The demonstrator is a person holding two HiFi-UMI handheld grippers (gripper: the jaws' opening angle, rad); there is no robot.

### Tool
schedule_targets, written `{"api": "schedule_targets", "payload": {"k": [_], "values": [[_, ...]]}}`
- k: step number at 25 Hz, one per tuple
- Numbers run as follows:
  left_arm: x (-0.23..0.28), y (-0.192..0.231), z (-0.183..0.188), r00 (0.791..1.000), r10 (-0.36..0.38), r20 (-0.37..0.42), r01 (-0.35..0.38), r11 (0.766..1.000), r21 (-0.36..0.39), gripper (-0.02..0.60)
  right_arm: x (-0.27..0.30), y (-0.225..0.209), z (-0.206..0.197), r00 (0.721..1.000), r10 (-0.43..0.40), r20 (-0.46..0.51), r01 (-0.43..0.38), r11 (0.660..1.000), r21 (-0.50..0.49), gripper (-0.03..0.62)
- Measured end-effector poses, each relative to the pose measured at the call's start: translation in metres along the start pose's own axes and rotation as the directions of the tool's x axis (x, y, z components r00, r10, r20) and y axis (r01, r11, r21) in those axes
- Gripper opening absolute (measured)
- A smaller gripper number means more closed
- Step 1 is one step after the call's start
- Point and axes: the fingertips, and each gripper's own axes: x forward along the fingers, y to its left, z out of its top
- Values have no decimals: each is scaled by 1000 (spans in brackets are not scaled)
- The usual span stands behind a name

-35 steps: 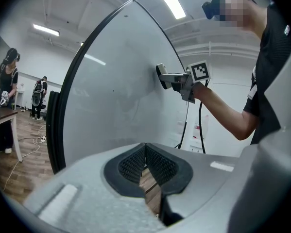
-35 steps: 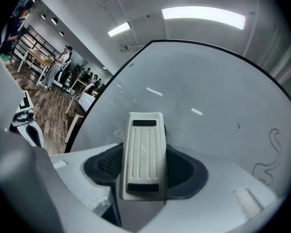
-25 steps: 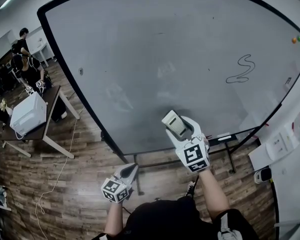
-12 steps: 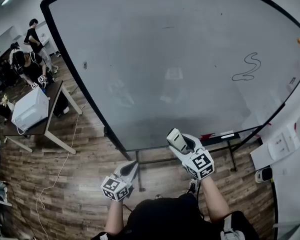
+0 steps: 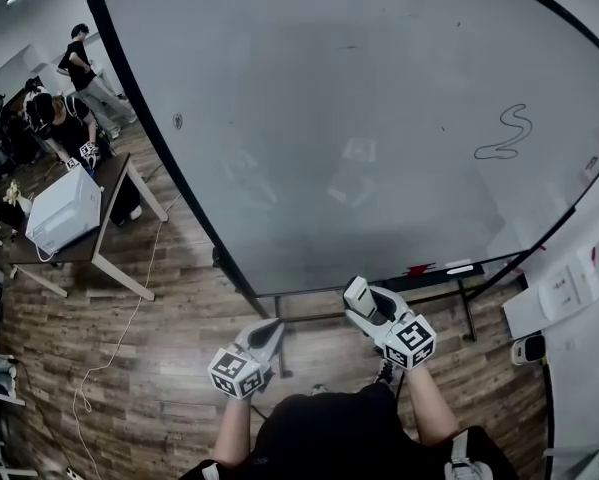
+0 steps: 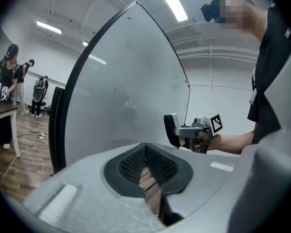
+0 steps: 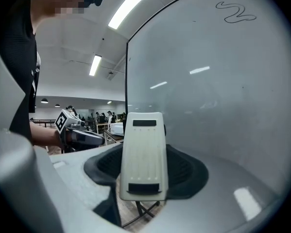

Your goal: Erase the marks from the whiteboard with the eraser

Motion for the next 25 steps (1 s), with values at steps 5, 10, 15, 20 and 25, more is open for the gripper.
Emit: {"api": "schedule_targets", "payload": {"k": [5, 10, 15, 20, 25], "values": [[3, -3, -1, 1000, -14, -4, 14, 1000, -3, 11, -3, 15, 2, 998, 48, 31, -47, 999, -24, 255], [4, -3, -2, 1000, -20, -6, 20, 1000, -4, 11, -2, 20, -1, 998, 59, 20, -58, 998, -33, 255], [2, -3, -3, 1000, -22, -8, 22, 1000, -5, 11, -2, 22, -3, 998, 60, 12, -60, 998, -35, 255], [3, -3, -1, 1000, -21, -4, 21, 1000, -5, 11, -1, 21, -3, 998, 65, 6, -64, 997, -40, 255], [3, -5, -1, 1000, -22, 1, 22, 1000, -5, 11, -2, 21, -4, 998, 64, 8, -63, 997, -39, 255]]}}
